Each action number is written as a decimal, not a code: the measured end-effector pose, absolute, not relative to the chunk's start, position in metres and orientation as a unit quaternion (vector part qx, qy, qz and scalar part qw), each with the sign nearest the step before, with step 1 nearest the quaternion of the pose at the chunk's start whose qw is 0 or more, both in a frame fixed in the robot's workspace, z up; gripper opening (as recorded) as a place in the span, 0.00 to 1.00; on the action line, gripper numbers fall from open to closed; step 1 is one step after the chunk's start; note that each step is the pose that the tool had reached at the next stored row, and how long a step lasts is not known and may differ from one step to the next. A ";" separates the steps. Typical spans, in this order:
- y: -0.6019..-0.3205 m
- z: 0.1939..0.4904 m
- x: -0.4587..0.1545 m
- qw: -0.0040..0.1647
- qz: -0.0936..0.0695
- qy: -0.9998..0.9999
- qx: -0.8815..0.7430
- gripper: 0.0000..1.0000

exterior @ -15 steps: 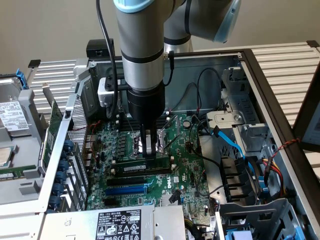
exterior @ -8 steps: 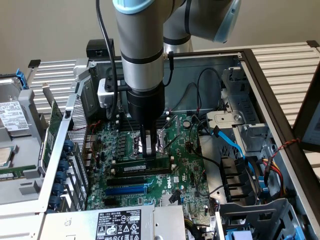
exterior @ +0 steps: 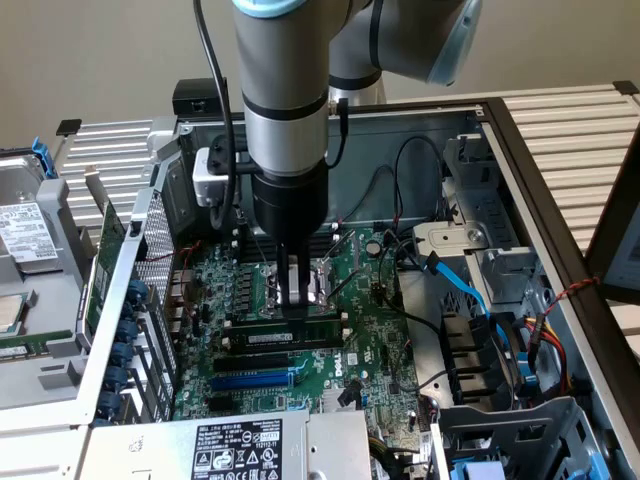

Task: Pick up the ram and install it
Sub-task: 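Insert the ram into the slot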

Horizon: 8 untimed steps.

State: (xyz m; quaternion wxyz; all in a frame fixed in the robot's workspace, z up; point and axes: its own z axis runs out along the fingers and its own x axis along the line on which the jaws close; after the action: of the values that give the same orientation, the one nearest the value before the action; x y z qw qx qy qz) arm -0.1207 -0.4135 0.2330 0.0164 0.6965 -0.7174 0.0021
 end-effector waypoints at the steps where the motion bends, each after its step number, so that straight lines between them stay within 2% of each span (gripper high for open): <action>1: -0.413 0.235 -0.121 0.017 0.001 -0.717 0.697 0.21; 8: -0.413 0.245 -0.121 0.018 0.000 -0.717 0.697 0.21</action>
State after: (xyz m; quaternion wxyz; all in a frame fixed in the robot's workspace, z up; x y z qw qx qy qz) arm -0.1207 -0.4135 0.2451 0.0183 0.6966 -0.7173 -0.0001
